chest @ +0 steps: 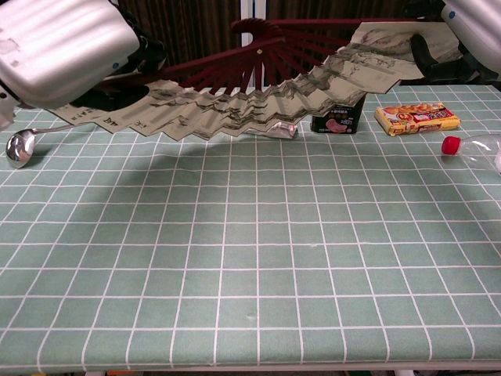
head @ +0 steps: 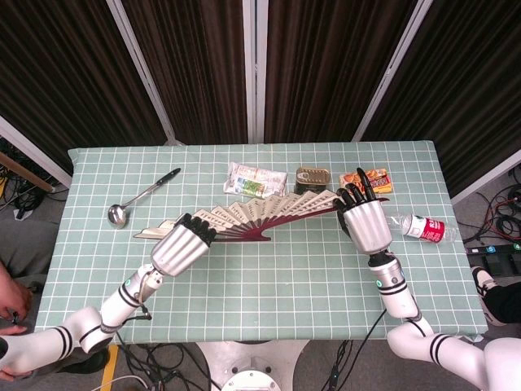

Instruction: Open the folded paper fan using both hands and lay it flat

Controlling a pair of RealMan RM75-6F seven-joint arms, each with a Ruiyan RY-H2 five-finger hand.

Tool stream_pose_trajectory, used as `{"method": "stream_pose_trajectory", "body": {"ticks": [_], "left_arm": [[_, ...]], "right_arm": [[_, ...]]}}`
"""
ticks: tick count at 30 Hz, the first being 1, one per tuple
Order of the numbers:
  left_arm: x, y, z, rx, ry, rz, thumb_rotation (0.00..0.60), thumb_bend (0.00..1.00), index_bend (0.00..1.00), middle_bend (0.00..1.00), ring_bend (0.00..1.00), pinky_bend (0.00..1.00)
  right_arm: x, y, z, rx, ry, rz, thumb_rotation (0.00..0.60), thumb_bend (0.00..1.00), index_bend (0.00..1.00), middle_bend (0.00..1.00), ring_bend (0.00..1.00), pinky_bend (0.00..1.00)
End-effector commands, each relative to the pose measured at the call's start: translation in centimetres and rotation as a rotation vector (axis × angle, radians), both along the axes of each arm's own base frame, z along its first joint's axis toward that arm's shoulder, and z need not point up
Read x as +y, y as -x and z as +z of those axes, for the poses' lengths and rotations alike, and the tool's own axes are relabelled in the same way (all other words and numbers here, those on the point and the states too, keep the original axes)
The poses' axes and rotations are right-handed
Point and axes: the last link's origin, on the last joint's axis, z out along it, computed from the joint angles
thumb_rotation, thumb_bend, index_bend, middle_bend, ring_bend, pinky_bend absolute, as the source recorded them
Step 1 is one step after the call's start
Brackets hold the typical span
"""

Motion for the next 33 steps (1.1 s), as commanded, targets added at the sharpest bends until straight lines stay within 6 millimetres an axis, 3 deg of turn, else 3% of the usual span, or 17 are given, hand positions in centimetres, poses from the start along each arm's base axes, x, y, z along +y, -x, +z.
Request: {"method": "stream_pose_trajectory", "body": {"ticks": [1, 12, 16, 22, 28, 33], "left_arm": [[-0.7, 0.1, -0.9, 0.036, 0.025, 0.038, 0.600, 0.37, 0.54, 0.63, 0.61, 0.73], [-2.9, -0.3, -2.7, 0.115, 0.061, 0.082, 0.600, 0.36, 0.49, 0.57, 0.57, 0.66], [-3.4, -0.2, -3.0, 0.136, 0.124, 0.159, 0.600, 0.25, 0.40, 0.50, 0.51, 0.49], [-3.9, -0.3, -3.9, 0.113, 0.251, 0.297, 0.600, 0.02, 0.26, 0.37, 0.40, 0.42], [-4.4, -1.3, -4.6, 0.069, 0.377, 0.377, 0.600, 0.00, 0.13, 0.25, 0.26, 0.34], [-4.0, -2.0, -4.6, -0.021, 0.492, 0.457, 0.600, 0.00, 0.05, 0.15, 0.13, 0.28]], "right_arm": [[0.4, 0.3, -0.3, 0.017, 0.010, 0.003, 0.600, 0.55, 0.69, 0.40, 0.29, 0.00], [3.2, 1.9, -1.9, 0.064, 0.027, 0.015, 0.600, 0.54, 0.60, 0.35, 0.24, 0.00], [4.3, 3.1, -2.4, 0.065, 0.021, -0.016, 0.600, 0.53, 0.50, 0.29, 0.16, 0.00], [6.1, 5.2, -3.4, 0.118, -0.054, -0.090, 0.600, 0.52, 0.27, 0.19, 0.04, 0.00], [7.4, 6.8, -4.1, 0.196, -0.140, -0.174, 0.600, 0.47, 0.15, 0.14, 0.01, 0.00], [7.5, 6.8, -3.5, 0.180, -0.169, -0.215, 0.600, 0.38, 0.02, 0.08, 0.00, 0.00]]}}
